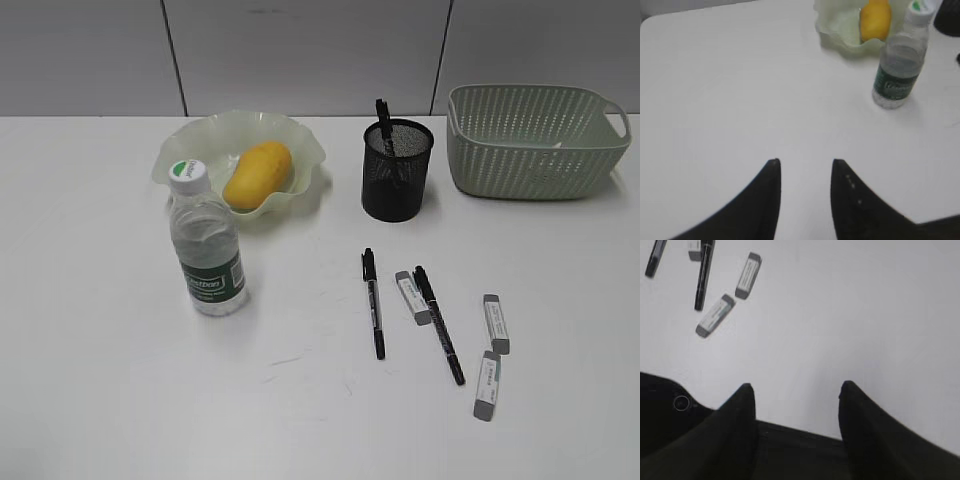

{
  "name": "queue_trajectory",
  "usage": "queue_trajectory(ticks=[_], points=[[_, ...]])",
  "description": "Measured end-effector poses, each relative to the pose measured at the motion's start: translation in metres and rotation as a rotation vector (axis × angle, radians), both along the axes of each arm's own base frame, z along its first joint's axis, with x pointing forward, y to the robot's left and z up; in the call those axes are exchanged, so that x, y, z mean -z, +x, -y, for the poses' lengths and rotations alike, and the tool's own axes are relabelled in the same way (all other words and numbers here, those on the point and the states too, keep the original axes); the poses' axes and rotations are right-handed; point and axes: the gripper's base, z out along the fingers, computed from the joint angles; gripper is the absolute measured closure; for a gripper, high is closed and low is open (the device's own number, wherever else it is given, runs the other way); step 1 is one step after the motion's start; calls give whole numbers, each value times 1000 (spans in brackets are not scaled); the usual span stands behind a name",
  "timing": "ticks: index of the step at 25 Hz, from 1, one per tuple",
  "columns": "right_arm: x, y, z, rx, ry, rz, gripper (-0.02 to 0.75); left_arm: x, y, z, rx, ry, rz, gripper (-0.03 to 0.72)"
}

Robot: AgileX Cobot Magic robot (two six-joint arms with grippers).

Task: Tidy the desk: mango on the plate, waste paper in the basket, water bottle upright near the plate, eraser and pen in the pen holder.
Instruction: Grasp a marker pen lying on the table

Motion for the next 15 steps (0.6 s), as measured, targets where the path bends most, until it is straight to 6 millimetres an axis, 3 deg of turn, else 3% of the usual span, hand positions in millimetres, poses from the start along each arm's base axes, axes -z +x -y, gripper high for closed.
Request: queue_trajectory(ticks=[2, 5, 10, 12, 15], points=[[3, -46, 17, 4, 53, 86, 316, -12, 17, 6, 43, -11, 34, 433], [20, -89, 33, -8, 117, 235, 325, -36, 48, 19, 132, -36, 122, 433], [26, -130, 49, -26, 218, 505, 325, -68, 123, 48, 274, -51, 61, 433], [26, -134, 50, -28, 230, 537, 325, -66, 167, 74, 357, -28, -33, 433], [26, -134, 50, -28, 231, 538, 326, -67, 203, 145, 559, 40, -90, 433]])
